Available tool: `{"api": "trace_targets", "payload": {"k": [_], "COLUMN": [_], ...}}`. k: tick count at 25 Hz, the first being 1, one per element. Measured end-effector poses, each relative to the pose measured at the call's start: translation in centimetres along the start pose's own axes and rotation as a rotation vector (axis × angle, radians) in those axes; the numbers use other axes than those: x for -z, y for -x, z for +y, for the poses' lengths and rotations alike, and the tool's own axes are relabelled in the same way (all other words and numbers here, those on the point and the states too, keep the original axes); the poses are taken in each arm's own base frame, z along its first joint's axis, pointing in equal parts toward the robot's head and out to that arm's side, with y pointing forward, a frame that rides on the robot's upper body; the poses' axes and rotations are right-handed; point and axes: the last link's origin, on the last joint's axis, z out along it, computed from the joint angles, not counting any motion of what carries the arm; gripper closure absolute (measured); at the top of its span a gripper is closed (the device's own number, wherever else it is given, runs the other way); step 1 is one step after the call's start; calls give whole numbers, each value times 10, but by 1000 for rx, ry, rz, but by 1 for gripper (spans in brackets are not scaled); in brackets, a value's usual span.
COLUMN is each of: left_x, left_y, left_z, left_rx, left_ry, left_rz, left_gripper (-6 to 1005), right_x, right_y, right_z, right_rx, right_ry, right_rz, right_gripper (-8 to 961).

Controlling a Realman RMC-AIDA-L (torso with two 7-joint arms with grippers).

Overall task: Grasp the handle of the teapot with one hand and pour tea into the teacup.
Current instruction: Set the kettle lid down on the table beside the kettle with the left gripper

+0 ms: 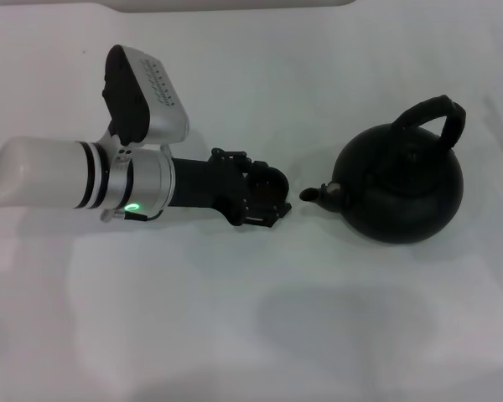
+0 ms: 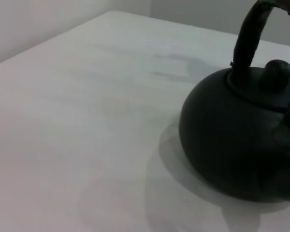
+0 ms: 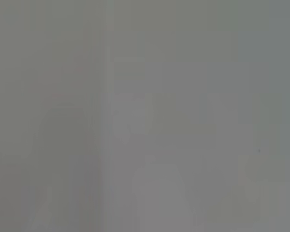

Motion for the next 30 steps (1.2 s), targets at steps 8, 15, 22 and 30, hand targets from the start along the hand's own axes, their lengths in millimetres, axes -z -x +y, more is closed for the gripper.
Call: {"api": "trace_targets", "payload": {"k": [8,15,22,30], "left_x": [0,2,11,20], "left_y": [-2,-1,-3,-4], "left_z": [0,0,0,4], "left_rx": [-4,-7,-26,-57], "left_ry": [2,-3,-47,-71], "left_rz": [1,9,68,110], "left_gripper": [200,161,124,123], "right_x": [1,1,1,2], "right_y": [0,0,0,0], "right_z": [0,0,-1,-1], "right_rx": [0,0,1,4], "right_ry": [0,0,0,0], "right_rz": [-1,-2,-3,0], "right_gripper": [142,142,142,141]}}
